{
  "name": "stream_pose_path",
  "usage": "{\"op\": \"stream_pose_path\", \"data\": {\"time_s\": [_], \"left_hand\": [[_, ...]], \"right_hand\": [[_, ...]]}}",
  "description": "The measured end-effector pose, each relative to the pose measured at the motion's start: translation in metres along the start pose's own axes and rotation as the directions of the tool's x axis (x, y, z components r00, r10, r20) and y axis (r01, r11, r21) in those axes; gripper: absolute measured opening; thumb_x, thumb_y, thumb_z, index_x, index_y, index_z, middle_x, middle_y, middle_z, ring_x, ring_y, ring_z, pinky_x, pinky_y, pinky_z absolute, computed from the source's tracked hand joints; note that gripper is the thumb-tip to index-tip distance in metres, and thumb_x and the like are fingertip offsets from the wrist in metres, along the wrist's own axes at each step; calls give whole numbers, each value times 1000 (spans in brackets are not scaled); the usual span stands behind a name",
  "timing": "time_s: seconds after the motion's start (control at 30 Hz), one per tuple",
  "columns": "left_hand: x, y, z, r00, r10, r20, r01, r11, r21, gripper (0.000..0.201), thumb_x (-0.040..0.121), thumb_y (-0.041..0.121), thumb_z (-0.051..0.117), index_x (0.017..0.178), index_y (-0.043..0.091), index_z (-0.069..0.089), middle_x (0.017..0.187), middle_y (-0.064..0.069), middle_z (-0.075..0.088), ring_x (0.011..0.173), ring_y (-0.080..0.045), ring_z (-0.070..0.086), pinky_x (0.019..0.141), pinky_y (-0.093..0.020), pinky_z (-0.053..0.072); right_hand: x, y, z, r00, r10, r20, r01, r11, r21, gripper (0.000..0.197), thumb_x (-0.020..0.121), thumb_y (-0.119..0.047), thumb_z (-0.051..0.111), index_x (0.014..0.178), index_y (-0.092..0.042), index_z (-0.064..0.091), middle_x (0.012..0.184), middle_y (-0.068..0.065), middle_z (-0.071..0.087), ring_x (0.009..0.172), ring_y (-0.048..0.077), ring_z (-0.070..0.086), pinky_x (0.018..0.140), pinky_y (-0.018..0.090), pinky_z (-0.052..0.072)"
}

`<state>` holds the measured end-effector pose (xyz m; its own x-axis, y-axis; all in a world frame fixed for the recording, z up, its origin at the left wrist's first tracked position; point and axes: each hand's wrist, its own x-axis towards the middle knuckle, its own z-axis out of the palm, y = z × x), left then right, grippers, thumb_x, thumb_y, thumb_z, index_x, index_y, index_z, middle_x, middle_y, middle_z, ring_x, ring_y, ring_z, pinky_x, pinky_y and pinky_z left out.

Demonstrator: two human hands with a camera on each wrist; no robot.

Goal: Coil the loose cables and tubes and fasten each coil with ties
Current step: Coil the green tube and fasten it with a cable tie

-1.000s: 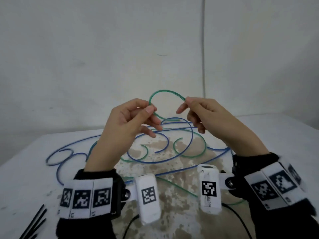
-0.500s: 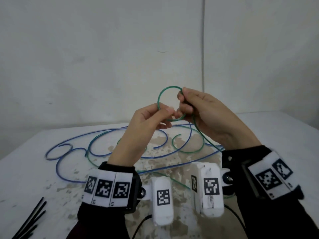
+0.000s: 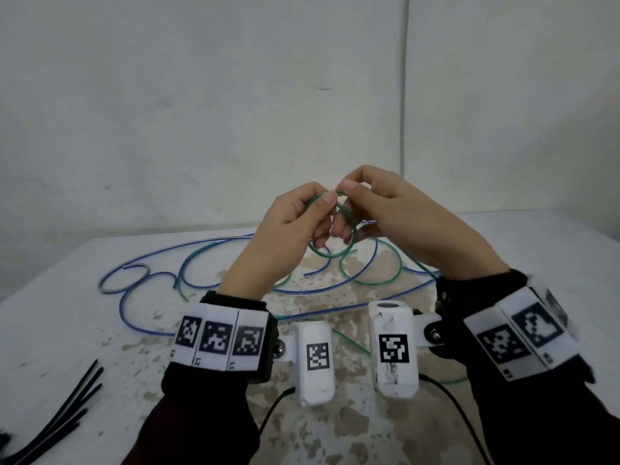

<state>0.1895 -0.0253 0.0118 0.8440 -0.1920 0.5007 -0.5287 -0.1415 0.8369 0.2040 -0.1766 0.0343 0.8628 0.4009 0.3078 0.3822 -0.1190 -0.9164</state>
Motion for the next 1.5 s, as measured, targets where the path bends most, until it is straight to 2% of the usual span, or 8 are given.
{"op": "stream_pose_path", "data": {"time_s": [0.3, 0.47, 0.63, 0.83, 0.93, 1.13, 1.4, 1.5], "left_hand": [[7, -9, 5, 948, 40, -317, -49, 999, -20, 31, 103, 13, 37, 71, 12, 39, 53, 9, 32, 50, -7, 30, 52, -23, 33], [5, -2, -10, 987, -143, -69, 123, 964, -235, 31, 102, 10, 33, 73, 8, 43, 53, 0, 43, 53, -16, 54, 63, -25, 48], [-4, 0, -21, 957, -243, 157, 272, 941, -200, 34, 101, 16, 34, 75, 6, 53, 53, -2, 46, 61, -19, 61, 72, -25, 53], [-1, -1, -10, 979, -203, 18, 204, 975, -86, 34, 104, 21, 32, 76, 8, 45, 69, -7, 43, 60, -17, 48, 73, -30, 46], [3, -3, -8, 977, -157, -144, 138, 981, -137, 35, 103, 17, 33, 69, 11, 40, 67, -5, 42, 54, -15, 48, 68, -29, 42], [-1, 6, -8, 973, -221, 73, 230, 959, -167, 39, 101, 22, 37, 63, 12, 41, 58, -1, 41, 63, -19, 62, 81, -35, 50], [4, -2, 1, 970, -133, -205, 108, 986, -130, 36, 102, 15, 37, 66, 13, 34, 59, 1, 28, 53, -12, 32, 56, -21, 31], [5, 2, 1, 960, -211, -184, 175, 966, -192, 36, 100, 15, 37, 64, 13, 36, 53, 2, 33, 50, -14, 36, 55, -23, 34]], "right_hand": [[5, 11, 7, 988, 53, 144, -72, 989, 129, 34, 103, -23, 34, 88, -11, 62, 81, 3, 69, 85, 13, 66, 83, 27, 53], [8, 14, 7, 985, 76, 152, -124, 932, 341, 33, 103, -20, 33, 74, -13, 47, 53, -5, 43, 63, 13, 52, 79, 25, 52], [7, 16, 9, 985, 75, 155, -98, 985, 142, 34, 101, -25, 40, 71, -13, 50, 50, -6, 37, 52, 9, 42, 60, 15, 44], [8, 16, 5, 991, 58, 119, -81, 978, 191, 33, 98, -26, 47, 80, -5, 66, 60, 3, 59, 64, 15, 61, 84, 35, 56], [8, 14, 2, 983, 60, 172, -114, 940, 321, 35, 101, -18, 38, 80, -6, 62, 66, 4, 64, 73, 16, 65, 89, 32, 54], [8, 12, -1, 989, 70, 128, -104, 954, 280, 34, 102, -21, 37, 71, -10, 48, 52, -3, 31, 51, 12, 35, 57, 15, 44], [7, 14, 0, 981, 70, 181, -108, 972, 210, 33, 104, -19, 32, 83, -10, 57, 59, -1, 57, 71, 15, 61, 91, 34, 49], [6, 14, -2, 976, 58, 211, -111, 962, 251, 33, 104, -17, 30, 78, -11, 49, 53, -5, 39, 58, 12, 48, 80, 27, 45]]}}
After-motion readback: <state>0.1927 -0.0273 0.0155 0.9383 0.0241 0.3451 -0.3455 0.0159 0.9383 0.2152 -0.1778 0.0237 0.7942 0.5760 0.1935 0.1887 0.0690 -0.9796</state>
